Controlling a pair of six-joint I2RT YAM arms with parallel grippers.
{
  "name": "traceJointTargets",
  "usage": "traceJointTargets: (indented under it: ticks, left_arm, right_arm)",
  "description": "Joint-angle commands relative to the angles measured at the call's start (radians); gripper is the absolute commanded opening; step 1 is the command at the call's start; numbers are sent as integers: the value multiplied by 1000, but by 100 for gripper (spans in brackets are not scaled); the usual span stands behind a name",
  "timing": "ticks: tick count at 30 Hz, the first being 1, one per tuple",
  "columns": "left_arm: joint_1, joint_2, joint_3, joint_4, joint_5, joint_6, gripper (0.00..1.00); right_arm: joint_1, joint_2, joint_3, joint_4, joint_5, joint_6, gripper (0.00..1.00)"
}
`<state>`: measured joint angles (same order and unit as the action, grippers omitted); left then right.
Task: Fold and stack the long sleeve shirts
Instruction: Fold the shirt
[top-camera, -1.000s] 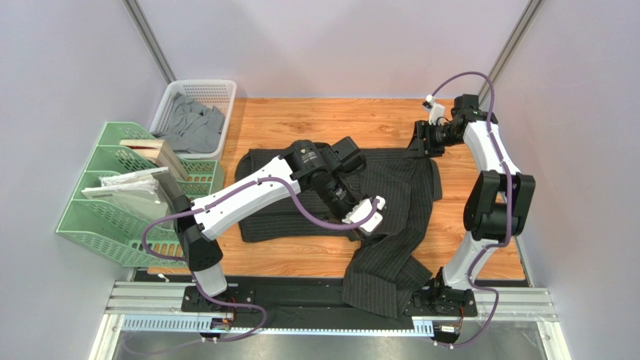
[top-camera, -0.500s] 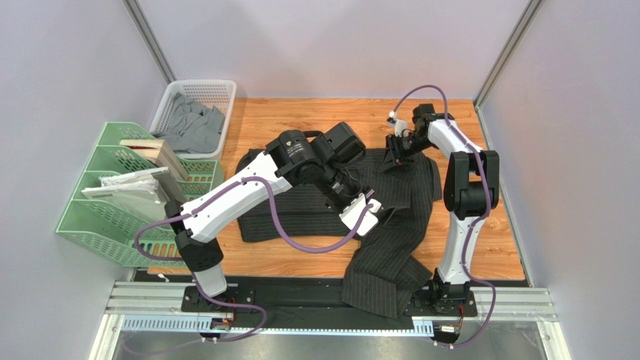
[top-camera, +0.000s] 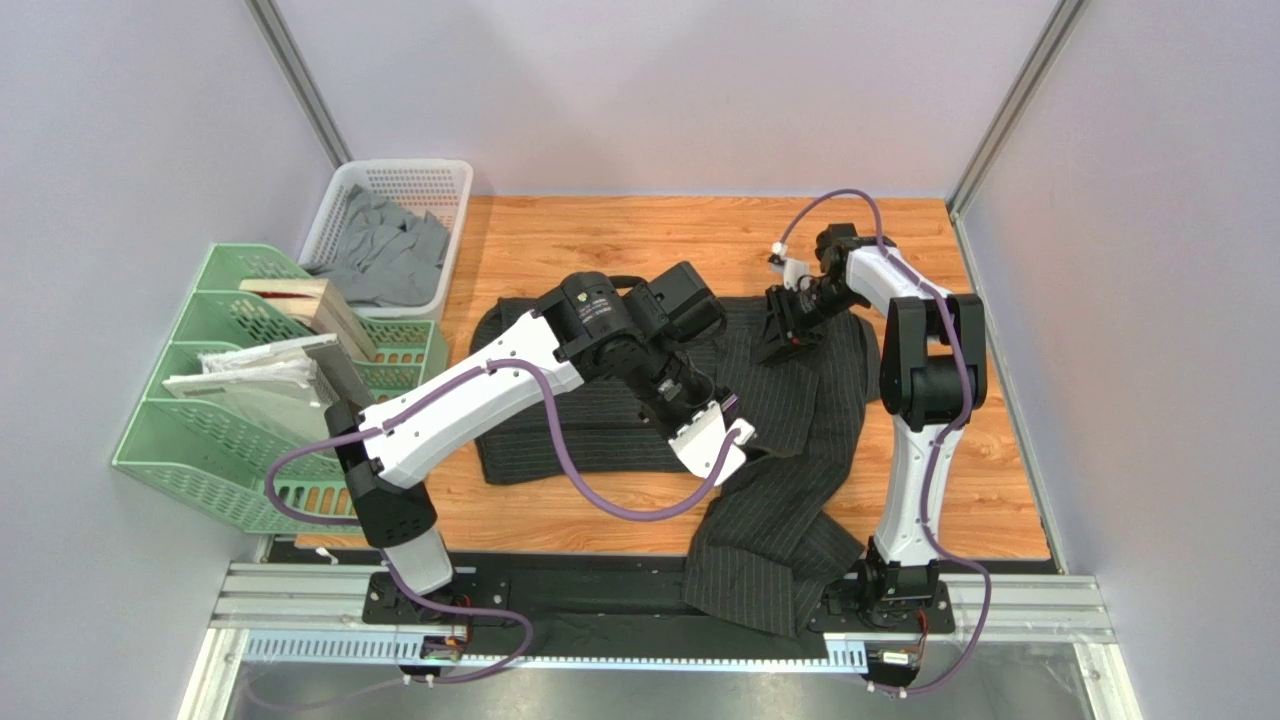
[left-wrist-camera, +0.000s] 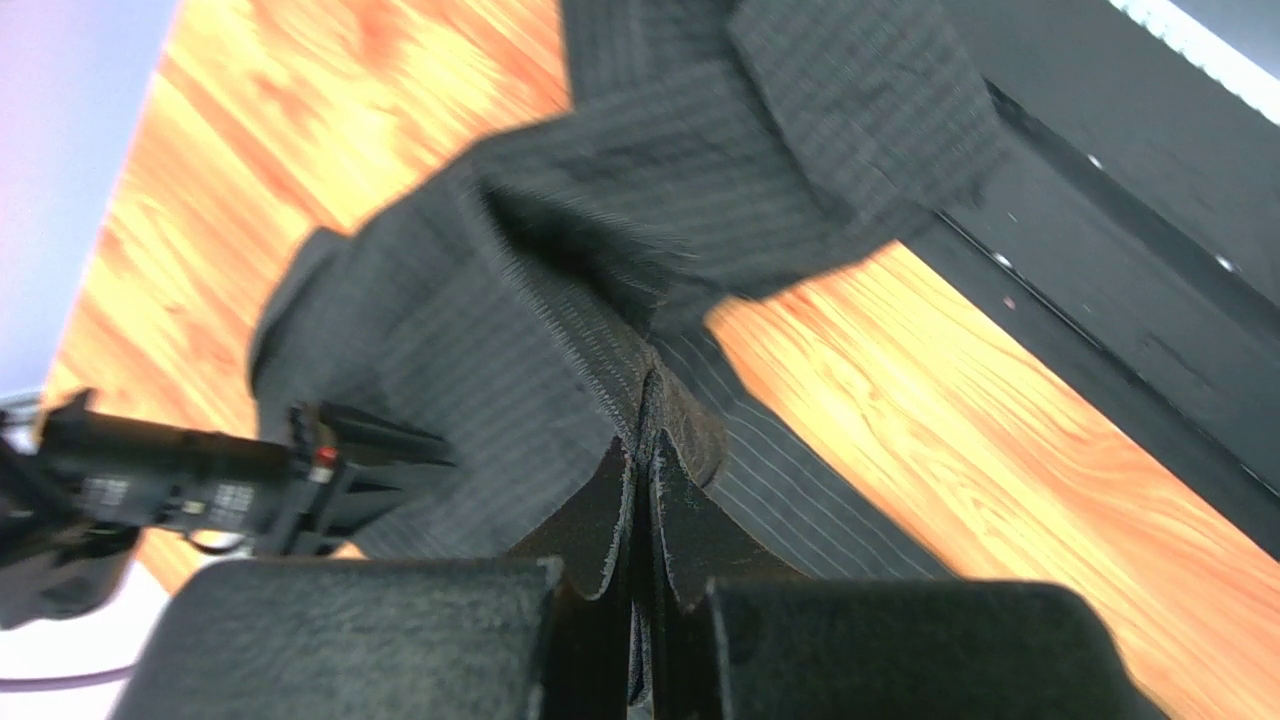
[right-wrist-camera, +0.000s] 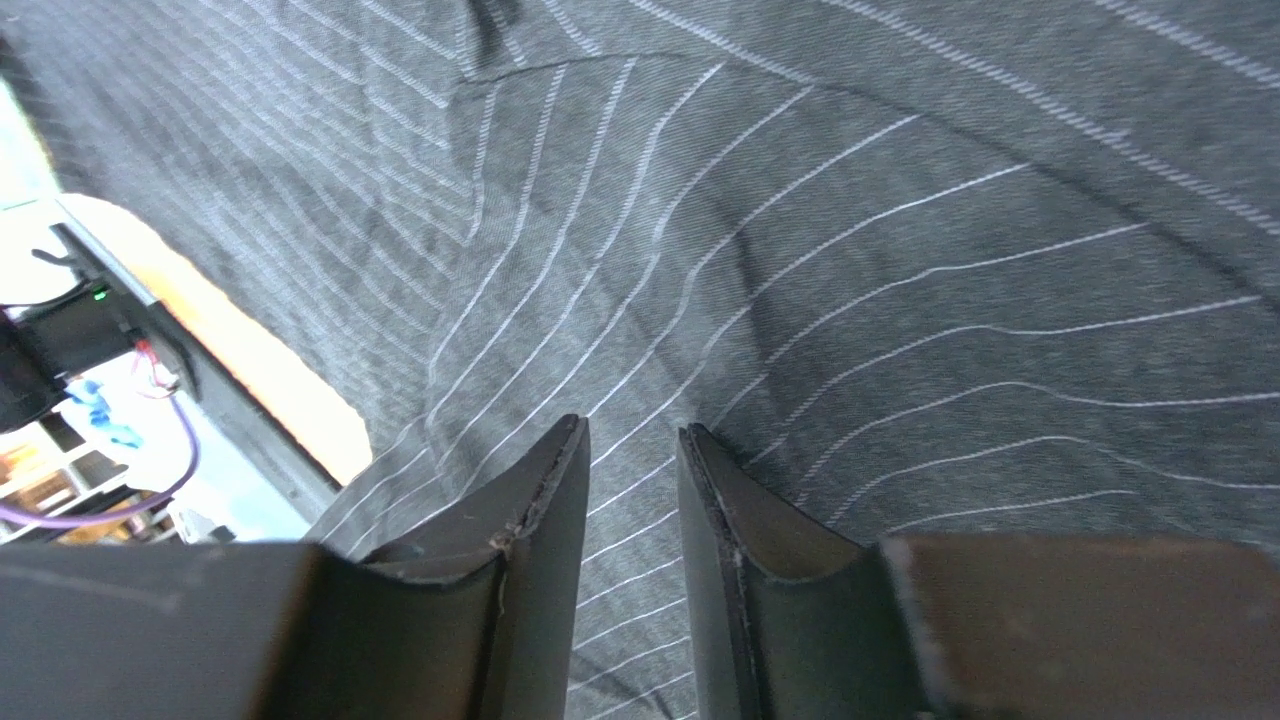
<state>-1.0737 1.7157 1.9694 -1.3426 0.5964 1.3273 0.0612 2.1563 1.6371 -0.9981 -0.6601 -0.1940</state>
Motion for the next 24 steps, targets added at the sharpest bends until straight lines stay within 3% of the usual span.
traceJointTargets:
  ticks: [1, 12, 24]
  left_arm:
    - [-6, -96, -75, -337, -33, 64, 0]
    - [-31, -232, -216, -337, 9, 53, 0]
    - [-31, -262, -314, -297, 5, -2, 0]
  right_arm:
    - [-3, -59, 43, -46, -73, -15, 35]
    - [-50, -7, 79, -37, 8, -13, 36]
    - [-52, 79, 113, -56, 123, -44, 36]
